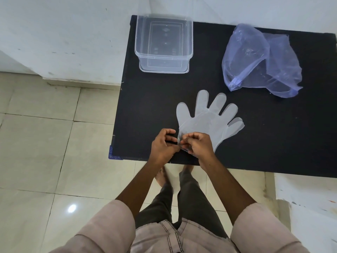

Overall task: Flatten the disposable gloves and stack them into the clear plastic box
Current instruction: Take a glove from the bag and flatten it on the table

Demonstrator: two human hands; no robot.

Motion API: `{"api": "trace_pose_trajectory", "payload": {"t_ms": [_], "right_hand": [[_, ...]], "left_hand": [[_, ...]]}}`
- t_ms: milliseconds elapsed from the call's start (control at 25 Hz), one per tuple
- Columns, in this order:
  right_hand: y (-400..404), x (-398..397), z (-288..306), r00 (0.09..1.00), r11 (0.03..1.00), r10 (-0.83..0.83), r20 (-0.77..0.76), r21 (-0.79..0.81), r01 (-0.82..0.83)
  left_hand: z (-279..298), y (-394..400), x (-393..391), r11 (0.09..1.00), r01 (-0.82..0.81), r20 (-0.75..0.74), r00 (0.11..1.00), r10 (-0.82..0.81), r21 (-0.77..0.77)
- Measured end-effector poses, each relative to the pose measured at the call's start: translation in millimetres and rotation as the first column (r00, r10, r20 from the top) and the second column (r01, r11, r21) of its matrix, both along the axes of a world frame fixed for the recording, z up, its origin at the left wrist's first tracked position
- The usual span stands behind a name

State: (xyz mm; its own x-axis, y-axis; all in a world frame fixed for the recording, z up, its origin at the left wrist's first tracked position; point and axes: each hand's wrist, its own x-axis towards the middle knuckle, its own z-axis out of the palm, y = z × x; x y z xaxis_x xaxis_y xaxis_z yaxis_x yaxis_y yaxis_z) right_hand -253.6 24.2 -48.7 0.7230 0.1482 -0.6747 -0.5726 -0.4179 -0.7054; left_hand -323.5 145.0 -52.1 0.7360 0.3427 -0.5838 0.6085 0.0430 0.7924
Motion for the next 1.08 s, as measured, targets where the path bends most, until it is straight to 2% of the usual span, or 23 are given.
{"api": "trace_pose_trajectory", "payload": {"t_ms": [160,280,480,720,840,960,1080], "right_hand": [[1,-3,-6,0.966,0.967,0.208,0.154,-0.179,-0.18],[5,-7,-8,0.924,0.934,0.315,0.215,-0.244,-0.261],[10,-10,-10,0.887,0.904,0.378,0.264,-0.314,-0.292],[13,-8,-12,0.894,0.906,0.353,0.276,-0.341,-0.252],[11,-7,-14,0.901,0.909,0.337,0.274,-0.342,-0.236],[8,-2,-14,0.938,0.935,0.279,0.204,-0.283,-0.216],[7,2,-12,0.961,0.958,0.23,0.152,-0.211,-0.196]], "left_hand": [[-5,1,-2,0.993,-0.12,-0.009,0.993,0.12,-0.004],[-8,2,-2,0.988,-0.147,-0.004,0.989,0.147,-0.04],[-9,2,-1,0.978,-0.189,0.017,0.981,0.191,-0.091],[-10,2,2,0.973,-0.192,0.012,0.981,0.195,-0.131],[-11,3,1,0.98,-0.187,-0.002,0.982,0.187,-0.062],[-14,4,-3,0.992,-0.059,-0.028,0.998,0.062,0.112],[-16,2,-1,0.976,0.041,-0.042,0.999,-0.033,0.213]]}}
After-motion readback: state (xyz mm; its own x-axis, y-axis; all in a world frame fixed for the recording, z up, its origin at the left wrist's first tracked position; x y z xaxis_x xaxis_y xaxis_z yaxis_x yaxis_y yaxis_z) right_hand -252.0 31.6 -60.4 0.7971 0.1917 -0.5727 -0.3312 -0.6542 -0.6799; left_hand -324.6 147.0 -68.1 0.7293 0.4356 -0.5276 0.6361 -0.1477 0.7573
